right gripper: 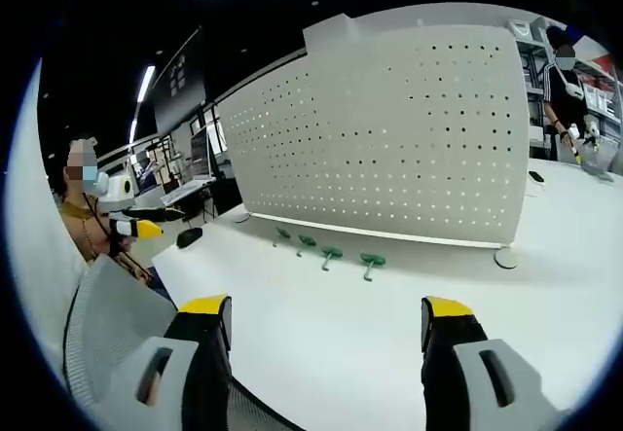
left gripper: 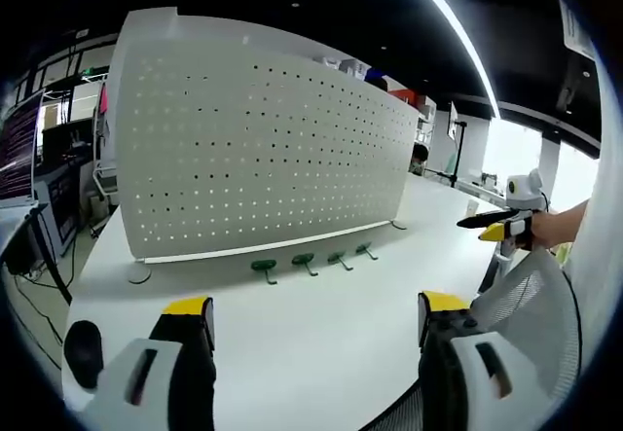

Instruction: Insert the hook assembly into the mounting plate slot until the hook locks in place.

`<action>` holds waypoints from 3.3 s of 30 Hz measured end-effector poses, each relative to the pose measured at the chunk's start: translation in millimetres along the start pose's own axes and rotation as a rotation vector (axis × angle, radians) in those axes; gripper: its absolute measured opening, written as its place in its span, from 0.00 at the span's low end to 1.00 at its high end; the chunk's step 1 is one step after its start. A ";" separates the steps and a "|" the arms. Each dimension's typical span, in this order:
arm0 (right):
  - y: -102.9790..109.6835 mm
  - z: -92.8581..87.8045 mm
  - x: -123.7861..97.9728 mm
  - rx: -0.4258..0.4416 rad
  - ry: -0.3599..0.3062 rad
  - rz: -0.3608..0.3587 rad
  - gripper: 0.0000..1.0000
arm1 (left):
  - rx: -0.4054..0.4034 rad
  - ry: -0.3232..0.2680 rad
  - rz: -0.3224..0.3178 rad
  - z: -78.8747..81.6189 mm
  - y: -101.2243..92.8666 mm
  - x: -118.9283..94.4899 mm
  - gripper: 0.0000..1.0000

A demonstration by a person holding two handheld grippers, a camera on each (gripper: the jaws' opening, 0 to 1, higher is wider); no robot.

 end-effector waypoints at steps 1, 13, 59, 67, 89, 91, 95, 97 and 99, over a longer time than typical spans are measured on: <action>-0.1 0.0 0.1 0.000 0.000 0.000 0.77 | 0.001 0.002 0.000 -0.1 0.0 0.3 0.88; -0.1 0.1 1.5 -0.002 0.004 0.003 0.77 | 0.009 0.009 -0.009 -0.4 -0.2 4.0 0.88; -0.1 1.1 13.2 0.000 0.020 0.016 0.76 | 0.206 0.202 -0.150 3.3 1.9 75.8 0.89; 0.9 1.5 16.1 -0.014 0.029 0.025 0.76 | 0.262 0.235 -0.191 8.5 6.1 91.1 0.89; -2.6 -0.3 20.4 -0.012 0.046 0.030 0.75 | 0.380 0.347 -0.301 6.8 18.3 124.5 0.90; -3.4 -0.5 20.4 -0.011 0.048 0.028 0.75 | 0.387 0.356 -0.309 6.9 18.1 127.2 0.90; -4.4 -0.2 19.9 -0.012 0.050 0.025 0.75 | 0.407 0.373 -0.328 5.3 19.2 133.4 0.90; -4.9 -0.7 19.3 -0.010 0.051 0.024 0.75 | 0.417 0.382 -0.335 4.3 19.9 136.0 0.90; -4.6 -1.3 19.0 -0.008 0.052 0.023 0.75 | 0.427 0.395 -0.345 3.0 20.9 138.8 0.90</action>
Point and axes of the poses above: the point that each gripper's makers call its tool centre point, and the gripper's own axes: x roughly forward along the fingers, y roughly to its left, z roughly out of its top, the point moved 4 cm from there along -x, roughly backward along the fingers, and after that the axes turned 7 degrees about z, right-handed, at the moved point
